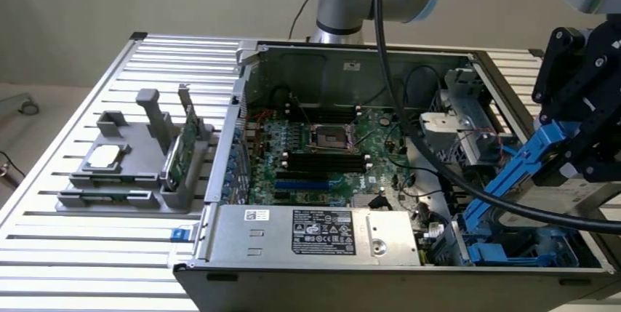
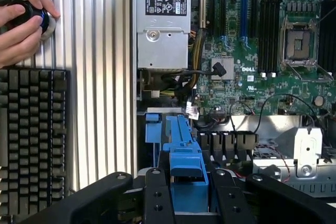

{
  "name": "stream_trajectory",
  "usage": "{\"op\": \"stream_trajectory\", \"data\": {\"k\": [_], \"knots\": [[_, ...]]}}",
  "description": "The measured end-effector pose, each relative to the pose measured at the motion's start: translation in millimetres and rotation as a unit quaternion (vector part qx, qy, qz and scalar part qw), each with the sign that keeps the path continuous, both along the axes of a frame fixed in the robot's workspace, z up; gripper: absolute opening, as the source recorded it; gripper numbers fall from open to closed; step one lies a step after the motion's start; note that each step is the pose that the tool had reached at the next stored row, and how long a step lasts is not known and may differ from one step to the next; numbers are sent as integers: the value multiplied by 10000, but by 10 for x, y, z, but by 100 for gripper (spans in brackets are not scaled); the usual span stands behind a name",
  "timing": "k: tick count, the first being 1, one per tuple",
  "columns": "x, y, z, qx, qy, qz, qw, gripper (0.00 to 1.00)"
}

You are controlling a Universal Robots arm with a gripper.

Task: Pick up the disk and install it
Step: 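Insert the disk into the insertion slot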

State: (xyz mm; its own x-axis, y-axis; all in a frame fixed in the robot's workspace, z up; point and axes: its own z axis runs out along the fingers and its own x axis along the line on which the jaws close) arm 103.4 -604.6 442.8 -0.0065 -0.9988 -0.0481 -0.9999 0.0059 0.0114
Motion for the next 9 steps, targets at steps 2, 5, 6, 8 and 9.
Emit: {"op": "stream_trajectory", "data": {"k": [2,5,6,8,9], "knots": [[0,0,-27,0,-5,18,10000,33],[0,0,-53,0,-6,44,10000,33],[0,0,-60,0,-6,53,10000,33],[0,0,-80,0,-6,73,10000,33],[0,0,-92,1,-6,85,10000,33]]}}
